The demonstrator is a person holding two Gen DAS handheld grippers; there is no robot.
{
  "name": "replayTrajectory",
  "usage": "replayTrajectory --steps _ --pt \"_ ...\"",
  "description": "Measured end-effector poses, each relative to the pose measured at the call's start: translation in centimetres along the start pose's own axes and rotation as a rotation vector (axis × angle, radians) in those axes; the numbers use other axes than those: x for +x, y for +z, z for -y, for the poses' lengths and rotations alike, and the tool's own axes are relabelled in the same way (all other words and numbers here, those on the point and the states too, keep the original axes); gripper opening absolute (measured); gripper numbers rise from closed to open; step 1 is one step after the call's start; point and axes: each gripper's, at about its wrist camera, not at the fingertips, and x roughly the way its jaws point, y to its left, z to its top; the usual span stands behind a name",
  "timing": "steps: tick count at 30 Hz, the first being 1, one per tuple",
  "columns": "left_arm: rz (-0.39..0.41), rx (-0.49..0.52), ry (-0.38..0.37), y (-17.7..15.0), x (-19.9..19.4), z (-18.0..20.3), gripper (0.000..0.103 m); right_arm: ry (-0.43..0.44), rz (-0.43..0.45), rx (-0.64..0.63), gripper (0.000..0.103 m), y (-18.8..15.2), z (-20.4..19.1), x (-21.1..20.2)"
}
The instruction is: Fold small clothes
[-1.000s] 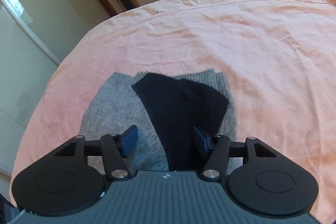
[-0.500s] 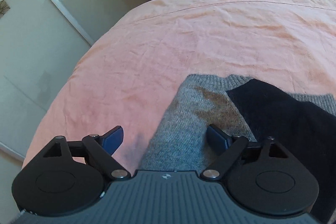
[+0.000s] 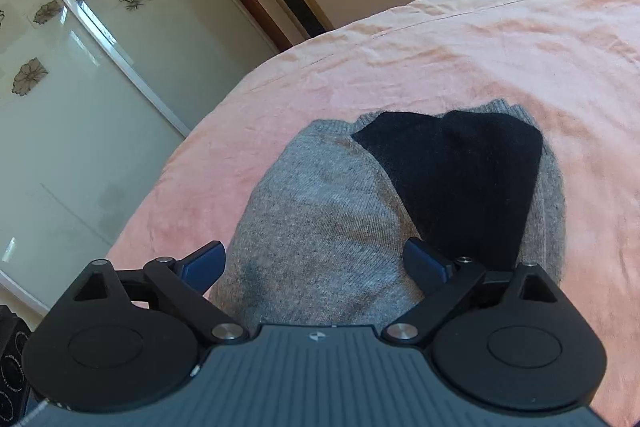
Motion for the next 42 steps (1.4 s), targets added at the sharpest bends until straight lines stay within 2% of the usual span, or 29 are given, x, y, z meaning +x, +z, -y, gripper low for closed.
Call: replayTrajectory --steps 2,3,6,7,9,11,13,15,17,19,22,25,27,29,31,34,39,42 --pt "-0.001 0.001 0.006 0.0 0.0 0.2 0.1 -0.062 -0.014 -0.004 0.096 0.3 -1.4 -0.4" --pt "-0.001 -0.001 0.008 0.2 -0.2 0.4 0.1 -0.062 -0.01 0.013 0.097 0.4 -1.8 -0.9" --pt "-0.002 -0.003 0.011 0.3 -0.3 0.6 0.1 0.017 0.021 0.039 0.1 -0.5 -2.0 -2.6" --pt "-0.002 -0.002 0.012 0.4 -0.3 0.6 0.1 0.013 0.021 0.042 0.102 -1.0 -1.7 -2.8" --pt "-0.003 0.001 0.012 0.4 -0.3 0.7 0.101 -0.037 0.002 0.043 0.101 -2.3 -0.4 -2.4" --pt "-0.003 0.006 0.017 0.4 -0.3 0.8 0.101 0.001 0.057 0.012 0.099 -3.4 0.1 -3.1" --pt "0.012 0.0 0.049 0.3 -0.8 1.0 0.101 -0.025 0.075 0.036 0.099 -3.7 -0.4 -4.3" --pt "0.046 -0.04 0.119 -0.3 -2.5 1.0 0.101 -0.052 0.108 0.076 0.099 -4.2 -1.0 -6.4" --pt "0.053 -0.128 0.128 -1.4 -4.7 0.2 0.101 -0.069 0.154 0.069 0.103 -5.3 -1.8 -8.8" --pt "0.043 -0.192 0.167 -2.5 -6.6 -0.2 0.101 -0.121 0.184 0.028 0.103 -7.4 -2.6 -11.1" --pt "-0.005 -0.229 0.245 -3.7 -8.2 -0.3 0.101 -0.267 0.167 -0.001 0.103 -10.8 -2.9 -12.4" --pt "-0.027 -0.251 0.278 -4.1 -8.8 0.0 0.101 -0.414 0.084 0.008 0.103 -13.5 -2.9 -11.2" --pt "-0.049 -0.264 0.297 -4.1 -8.4 0.2 0.101 -0.483 0.099 -0.047 0.103 -14.9 -3.7 -10.5" --pt "-0.104 -0.287 0.347 -4.1 -7.3 0.0 0.101 -0.566 0.069 -0.092 0.103 -15.4 -4.8 -9.3" --pt "-0.114 -0.269 0.374 -4.0 -6.8 0.4 0.102 -0.637 0.048 -0.134 0.103 -15.7 -5.7 -8.3" --pt "-0.117 -0.253 0.399 -4.4 -6.4 1.0 0.103 -0.639 0.073 -0.102 0.103 -15.9 -5.8 -8.1" --pt "-0.078 -0.25 0.423 -5.0 -6.6 1.7 0.103 -0.644 0.132 -0.109 0.103 -16.7 -6.0 -8.1" --pt "-0.082 -0.247 0.424 -4.8 -6.6 1.6 0.103 -0.657 0.123 -0.094 0.103 -16.6 -6.3 -8.0"
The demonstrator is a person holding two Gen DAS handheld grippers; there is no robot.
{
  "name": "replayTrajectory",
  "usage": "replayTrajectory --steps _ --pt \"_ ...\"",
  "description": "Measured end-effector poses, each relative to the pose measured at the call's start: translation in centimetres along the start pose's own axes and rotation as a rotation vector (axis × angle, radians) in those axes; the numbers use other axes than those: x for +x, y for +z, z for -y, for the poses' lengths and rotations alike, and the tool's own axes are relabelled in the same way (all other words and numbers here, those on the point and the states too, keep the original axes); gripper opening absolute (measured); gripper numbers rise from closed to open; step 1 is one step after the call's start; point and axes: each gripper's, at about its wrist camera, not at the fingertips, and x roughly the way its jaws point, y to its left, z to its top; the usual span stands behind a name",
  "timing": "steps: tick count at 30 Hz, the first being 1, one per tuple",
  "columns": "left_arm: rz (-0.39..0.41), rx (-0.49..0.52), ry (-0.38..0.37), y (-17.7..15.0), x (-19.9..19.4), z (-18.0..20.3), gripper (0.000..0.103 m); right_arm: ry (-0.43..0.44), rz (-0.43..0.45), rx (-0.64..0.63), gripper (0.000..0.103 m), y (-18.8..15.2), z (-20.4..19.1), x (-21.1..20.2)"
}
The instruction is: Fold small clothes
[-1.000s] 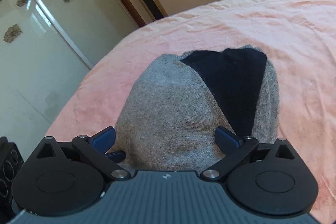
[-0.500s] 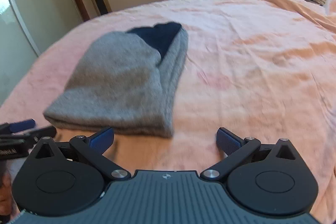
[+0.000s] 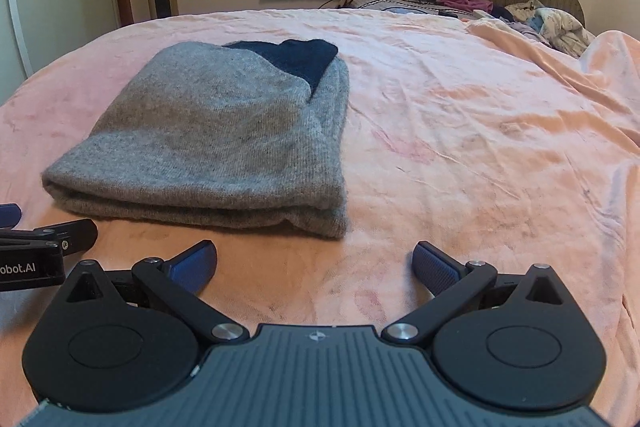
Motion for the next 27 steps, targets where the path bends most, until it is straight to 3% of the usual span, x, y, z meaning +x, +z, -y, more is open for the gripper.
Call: replayTrajectory --steps 27 --pt "-0.004 0.007 -0.01 -0.01 -0.04 0.24 0.103 -0.014 0.011 0.009 0.103 -0.34 -0.37 -0.14"
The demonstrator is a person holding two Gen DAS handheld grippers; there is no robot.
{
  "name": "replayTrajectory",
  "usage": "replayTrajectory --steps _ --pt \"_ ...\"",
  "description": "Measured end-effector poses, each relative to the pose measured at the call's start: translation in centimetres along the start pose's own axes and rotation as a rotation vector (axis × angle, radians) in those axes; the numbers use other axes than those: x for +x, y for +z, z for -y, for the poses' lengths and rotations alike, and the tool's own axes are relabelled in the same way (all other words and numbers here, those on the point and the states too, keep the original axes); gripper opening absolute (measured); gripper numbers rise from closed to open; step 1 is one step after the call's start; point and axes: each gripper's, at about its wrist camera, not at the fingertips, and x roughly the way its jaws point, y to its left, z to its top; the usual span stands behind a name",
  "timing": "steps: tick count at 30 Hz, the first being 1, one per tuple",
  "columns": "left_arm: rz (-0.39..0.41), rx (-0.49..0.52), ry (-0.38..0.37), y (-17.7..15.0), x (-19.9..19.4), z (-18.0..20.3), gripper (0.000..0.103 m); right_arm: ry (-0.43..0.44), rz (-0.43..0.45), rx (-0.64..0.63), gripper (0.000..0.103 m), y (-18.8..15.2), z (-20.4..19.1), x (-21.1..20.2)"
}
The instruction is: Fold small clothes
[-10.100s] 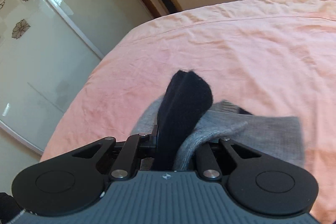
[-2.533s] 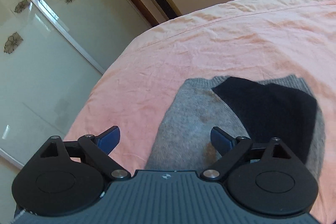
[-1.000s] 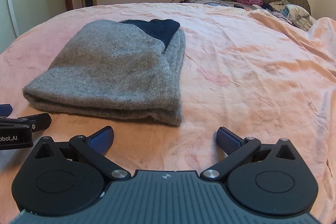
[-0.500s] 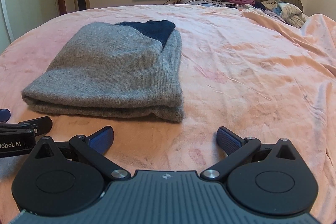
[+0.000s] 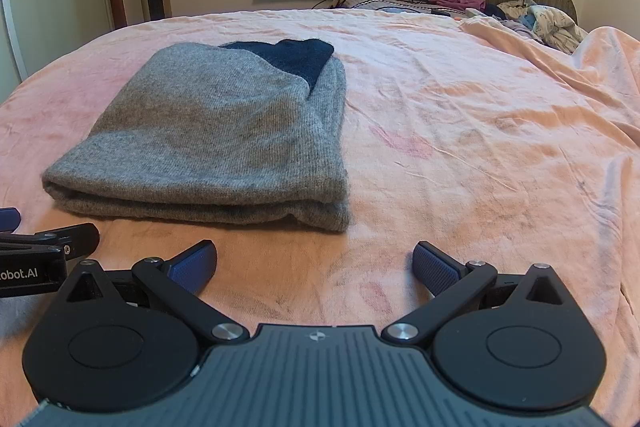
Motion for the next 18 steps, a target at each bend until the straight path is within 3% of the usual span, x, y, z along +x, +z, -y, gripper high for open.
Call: replayTrajectory --steps 18 --pt "0.021 -0.009 0.004 -0.28 0.09 -0.02 0.103 -0.001 0.005 0.002 0.103 -0.06 -0.04 -0.03"
